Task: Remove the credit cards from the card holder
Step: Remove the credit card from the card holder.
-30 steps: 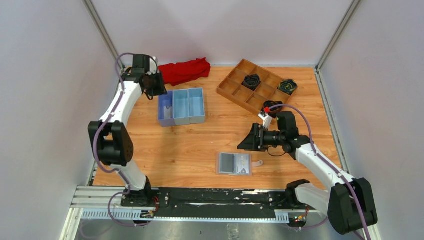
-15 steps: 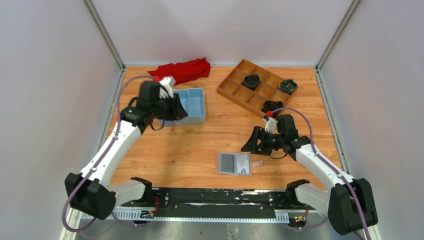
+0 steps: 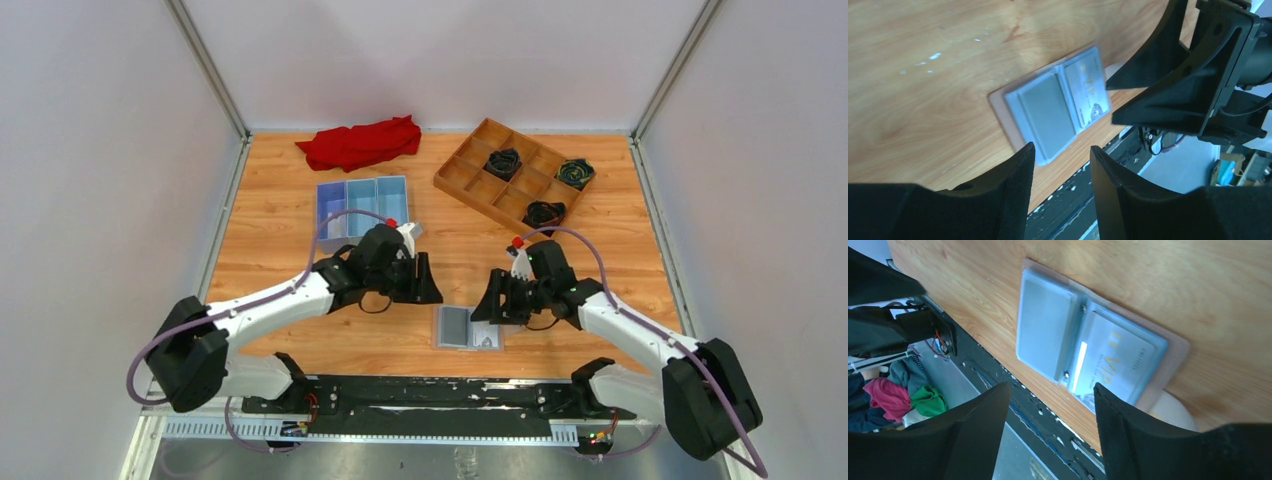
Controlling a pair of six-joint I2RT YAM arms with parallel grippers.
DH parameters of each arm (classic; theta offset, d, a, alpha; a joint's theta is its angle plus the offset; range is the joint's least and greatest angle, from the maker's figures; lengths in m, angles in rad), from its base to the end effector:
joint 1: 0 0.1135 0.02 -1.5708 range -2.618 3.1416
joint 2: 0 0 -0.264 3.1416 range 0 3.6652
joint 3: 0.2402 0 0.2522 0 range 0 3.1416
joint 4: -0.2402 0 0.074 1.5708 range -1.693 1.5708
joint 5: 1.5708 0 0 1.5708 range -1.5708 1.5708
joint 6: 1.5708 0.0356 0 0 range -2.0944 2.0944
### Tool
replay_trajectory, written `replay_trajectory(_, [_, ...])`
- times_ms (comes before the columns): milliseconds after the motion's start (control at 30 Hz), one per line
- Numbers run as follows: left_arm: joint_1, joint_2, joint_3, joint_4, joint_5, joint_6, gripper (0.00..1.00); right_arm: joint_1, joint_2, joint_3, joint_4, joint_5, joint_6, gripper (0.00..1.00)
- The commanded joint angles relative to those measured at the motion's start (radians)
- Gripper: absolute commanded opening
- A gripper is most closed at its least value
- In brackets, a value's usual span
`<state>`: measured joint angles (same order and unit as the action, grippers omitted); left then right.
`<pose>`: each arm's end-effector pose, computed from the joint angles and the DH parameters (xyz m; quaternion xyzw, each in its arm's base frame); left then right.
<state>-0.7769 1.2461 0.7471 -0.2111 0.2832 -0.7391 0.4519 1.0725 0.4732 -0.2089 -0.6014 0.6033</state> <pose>0.1796 -0.1905 0.2286 0.0759 0.8984 -0.3771 0.2118 0.1723 0.1060 0.1820 -0.0429 0.8923 0.4165 0.1687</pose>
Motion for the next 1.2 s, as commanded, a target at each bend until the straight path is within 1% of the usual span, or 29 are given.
replay_trajectory(0, [-0.076,0.076,0.014,0.117,-0.043,-0.076,0.50,0.070,0.059,-0.034,0.141,0.011,0.103,0.58])
replay_trajectory(100, [-0.093,0.118,0.011,0.148,-0.039,-0.095,0.50,0.076,0.113,-0.058,0.230,0.000,0.145,0.41])
replay_trajectory(167, [-0.093,0.132,-0.006,0.179,-0.038,-0.113,0.51,0.075,0.141,-0.063,0.258,0.000,0.156,0.36])
replay_trajectory(233, [-0.093,0.146,-0.016,0.182,-0.039,-0.117,0.51,0.076,0.159,-0.067,0.282,-0.005,0.164,0.35])
replay_trajectory(400, [-0.093,0.156,-0.038,0.182,-0.038,-0.121,0.53,0.075,0.208,-0.064,0.311,-0.016,0.161,0.34])
replay_trajectory(500, [-0.093,0.165,-0.049,0.186,-0.030,-0.126,0.56,0.075,0.241,-0.068,0.337,-0.027,0.164,0.34])
replay_trajectory(600, [-0.094,0.184,-0.044,0.186,-0.009,-0.128,0.58,0.074,0.247,-0.069,0.338,-0.017,0.167,0.32])
replay_trajectory(633, [-0.094,0.189,-0.040,0.185,0.002,-0.126,0.58,0.073,0.237,-0.064,0.313,-0.007,0.164,0.31])
replay_trajectory(700, [-0.099,0.195,-0.034,0.186,0.018,-0.125,0.59,0.074,0.189,-0.032,0.198,0.049,0.122,0.30])
replay_trajectory(767, [-0.102,0.198,-0.034,0.186,0.019,-0.125,0.61,0.073,0.111,-0.004,0.077,0.133,0.074,0.31])
replay_trajectory(833, [-0.104,0.208,-0.035,0.186,0.018,-0.125,0.61,0.060,0.044,0.007,0.004,0.193,0.038,0.34])
replay_trajectory(1000, [-0.109,0.246,-0.027,0.187,0.032,-0.116,0.62,-0.011,-0.010,-0.043,-0.034,0.206,0.022,0.37])
replay_trajectory(1167, [-0.118,0.281,-0.016,0.193,0.035,-0.112,0.62,-0.016,-0.003,-0.084,-0.021,0.194,0.034,0.37])
